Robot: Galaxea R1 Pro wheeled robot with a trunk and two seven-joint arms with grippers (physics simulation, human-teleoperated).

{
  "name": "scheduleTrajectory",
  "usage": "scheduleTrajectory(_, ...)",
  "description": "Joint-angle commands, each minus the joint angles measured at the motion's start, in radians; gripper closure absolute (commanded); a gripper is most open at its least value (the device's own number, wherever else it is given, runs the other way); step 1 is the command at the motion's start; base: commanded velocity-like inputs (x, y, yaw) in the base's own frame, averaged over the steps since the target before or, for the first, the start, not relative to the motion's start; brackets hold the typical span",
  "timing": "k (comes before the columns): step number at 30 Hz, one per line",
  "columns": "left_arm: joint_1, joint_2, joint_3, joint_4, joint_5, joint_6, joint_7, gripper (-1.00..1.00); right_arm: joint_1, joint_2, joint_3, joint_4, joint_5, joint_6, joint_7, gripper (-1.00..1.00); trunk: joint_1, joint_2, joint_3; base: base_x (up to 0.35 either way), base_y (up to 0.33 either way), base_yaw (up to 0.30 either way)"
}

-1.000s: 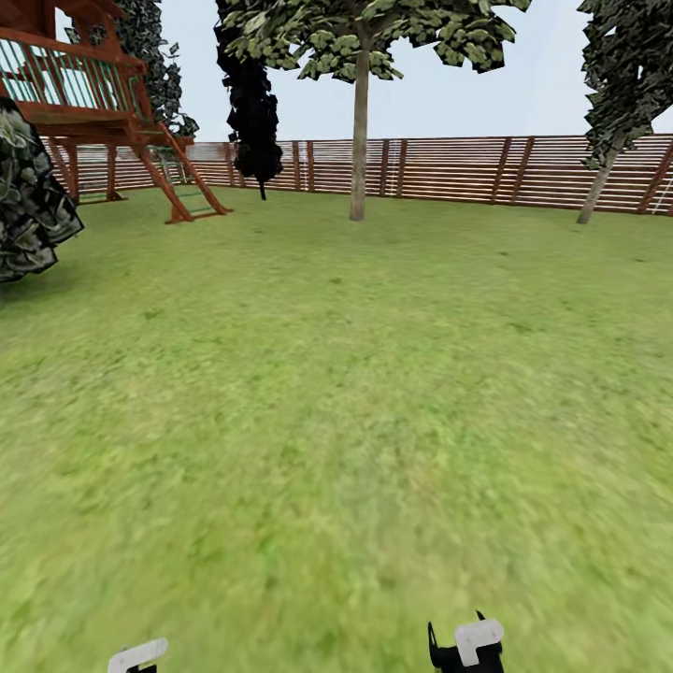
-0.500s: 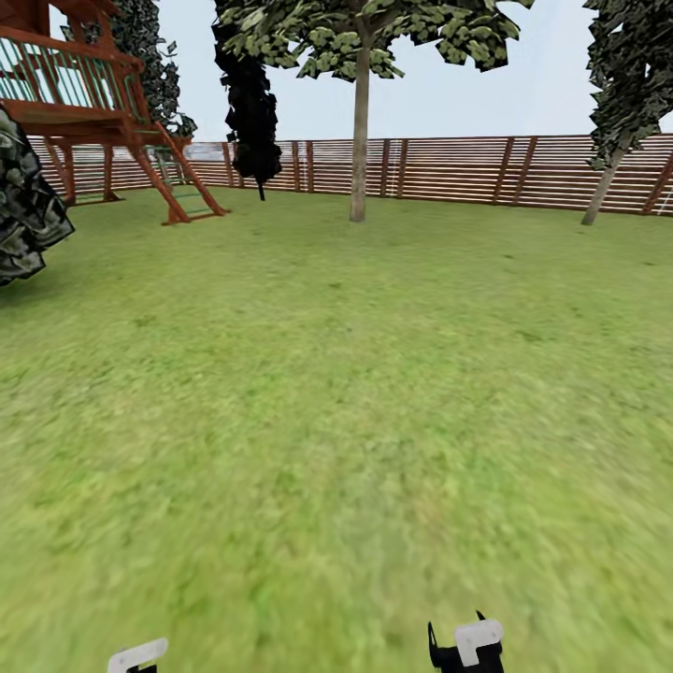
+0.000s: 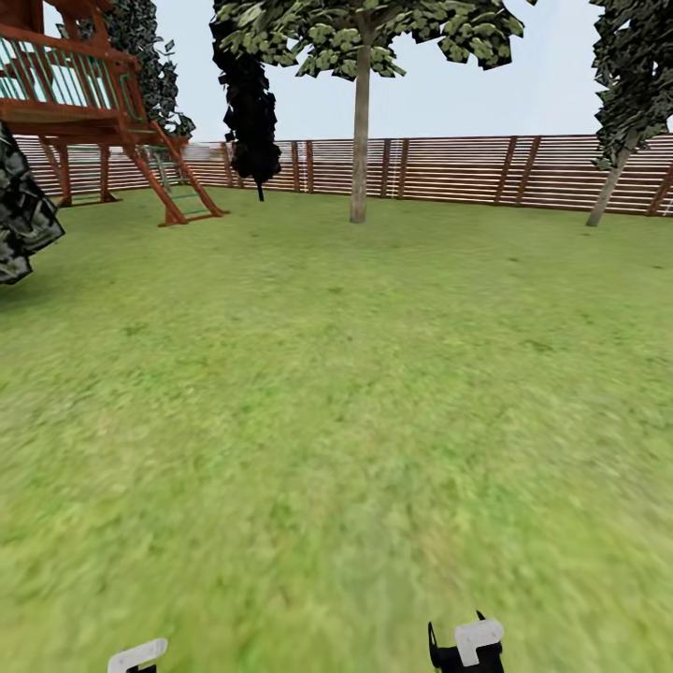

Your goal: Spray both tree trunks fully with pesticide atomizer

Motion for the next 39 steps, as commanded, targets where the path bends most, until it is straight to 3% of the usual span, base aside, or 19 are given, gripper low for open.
scheduleTrajectory(1,0.005,0.0,0.001,-0.001,0.0,0.0,0.0,1.0,0.0,0.0,0.0,0.0,0.0,0.0,0.0,-1.0,0.0,0.0,0.0,0.34,0.0,0.0)
scheduleTrajectory(39,0.015,0.001,0.0,-0.002,0.0,0.0,0.0,1.0,0.0,0.0,0.0,0.0,0.0,0.0,0.001,-1.0,0.0,0.0,0.0,0.34,0.0,0.0)
